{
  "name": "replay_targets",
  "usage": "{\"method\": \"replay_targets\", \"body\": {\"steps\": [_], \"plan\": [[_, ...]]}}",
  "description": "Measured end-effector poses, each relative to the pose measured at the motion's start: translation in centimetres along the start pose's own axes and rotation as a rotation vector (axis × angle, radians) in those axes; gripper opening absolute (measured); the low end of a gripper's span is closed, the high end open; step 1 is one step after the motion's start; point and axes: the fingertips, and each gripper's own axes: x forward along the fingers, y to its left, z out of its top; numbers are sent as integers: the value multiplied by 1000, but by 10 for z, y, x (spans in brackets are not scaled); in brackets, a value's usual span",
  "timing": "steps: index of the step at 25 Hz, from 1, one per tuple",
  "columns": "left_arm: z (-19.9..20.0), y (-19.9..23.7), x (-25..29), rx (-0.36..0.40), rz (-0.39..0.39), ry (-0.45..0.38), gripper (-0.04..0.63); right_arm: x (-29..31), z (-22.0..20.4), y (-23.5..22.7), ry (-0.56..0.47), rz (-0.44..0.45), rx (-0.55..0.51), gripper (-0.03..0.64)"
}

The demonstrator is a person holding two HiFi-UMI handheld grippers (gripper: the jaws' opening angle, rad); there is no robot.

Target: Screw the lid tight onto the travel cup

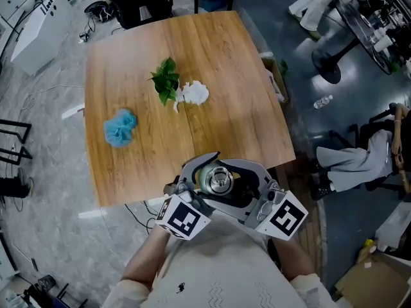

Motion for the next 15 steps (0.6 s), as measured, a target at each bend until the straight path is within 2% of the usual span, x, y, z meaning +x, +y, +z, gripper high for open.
{"method": "replay_targets", "body": {"steps": [3, 5, 6, 8, 11, 13, 15], "plan": [[-6, 10, 0, 8, 63, 23, 411, -2, -4, -9, 0, -104, 60, 268], [-6, 8, 0, 7, 39, 10, 411, -3, -7, -9, -6, -111, 89, 268], [-5, 3, -1, 17, 2, -2, 411, -4, -8, -6, -5, -71, 94, 268], [0, -12, -4, 30, -105, -30, 411, -9, -8, 6, 12, 65, 92, 268], [8, -36, -12, 1, -271, -72, 411, -20, 0, 20, 58, 263, 53, 270], [10, -42, -14, 3, -315, -81, 411, -21, 3, 26, 95, 348, 16, 272], [10, -38, -12, 15, -288, -73, 411, -16, 4, 27, 89, 352, -6, 272]]}}
